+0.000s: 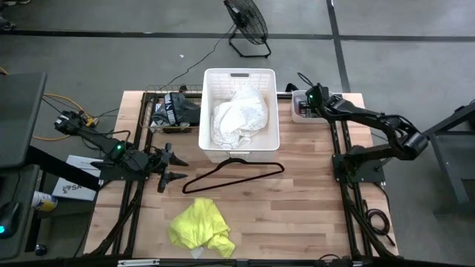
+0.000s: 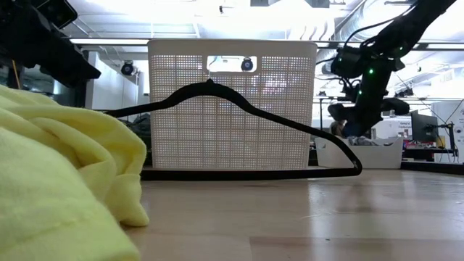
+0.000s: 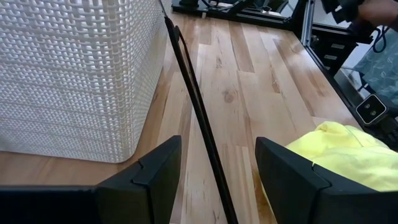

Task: Pick & Place Cloths
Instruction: Put the gray pink sock into the small white bin, then put the yellow shirt into the large white bin

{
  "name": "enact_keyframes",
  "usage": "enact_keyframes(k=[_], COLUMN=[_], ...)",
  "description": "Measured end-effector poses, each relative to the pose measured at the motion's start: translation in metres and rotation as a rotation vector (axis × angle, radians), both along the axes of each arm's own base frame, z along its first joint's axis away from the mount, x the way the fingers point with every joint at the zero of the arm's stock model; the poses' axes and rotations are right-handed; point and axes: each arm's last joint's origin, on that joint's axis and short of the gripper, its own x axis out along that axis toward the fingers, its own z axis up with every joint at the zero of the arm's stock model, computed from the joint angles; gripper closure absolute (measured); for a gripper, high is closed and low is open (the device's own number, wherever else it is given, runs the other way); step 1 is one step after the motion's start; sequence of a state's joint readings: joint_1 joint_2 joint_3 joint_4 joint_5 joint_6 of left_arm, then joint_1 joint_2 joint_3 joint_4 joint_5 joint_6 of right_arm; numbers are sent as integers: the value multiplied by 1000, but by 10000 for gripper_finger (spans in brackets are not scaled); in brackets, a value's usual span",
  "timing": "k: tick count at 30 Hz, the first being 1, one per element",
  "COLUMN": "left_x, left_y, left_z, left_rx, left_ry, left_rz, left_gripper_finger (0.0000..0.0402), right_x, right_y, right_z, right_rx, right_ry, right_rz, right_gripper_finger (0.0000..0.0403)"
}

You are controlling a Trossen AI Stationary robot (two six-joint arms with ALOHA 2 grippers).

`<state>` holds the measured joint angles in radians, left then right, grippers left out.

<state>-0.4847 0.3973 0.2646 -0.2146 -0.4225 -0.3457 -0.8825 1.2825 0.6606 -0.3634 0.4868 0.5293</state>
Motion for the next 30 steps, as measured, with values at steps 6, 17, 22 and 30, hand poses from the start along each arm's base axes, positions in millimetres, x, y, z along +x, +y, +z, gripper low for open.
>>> enact_keyframes(k=[6,17,22,30], left_x=[0,0,0,0], left_y=[0,0,0,0], left_z=[0,0,0,0], left_rx=[-4,-20,-23,-23], left_ry=[0,0,0,0], left_rz=[1,6,7,7], left_gripper_finger=[201,201,201,201], right_x=[-2,26,42,56], right_y=[9,53,81,118], right_z=[8,28,31,9], right_rx=[10,-9,49,119], right_ry=[-7,-51,-100,-245], right_rz=[29,398,642,1037], right_gripper_finger=[399,399,399,399])
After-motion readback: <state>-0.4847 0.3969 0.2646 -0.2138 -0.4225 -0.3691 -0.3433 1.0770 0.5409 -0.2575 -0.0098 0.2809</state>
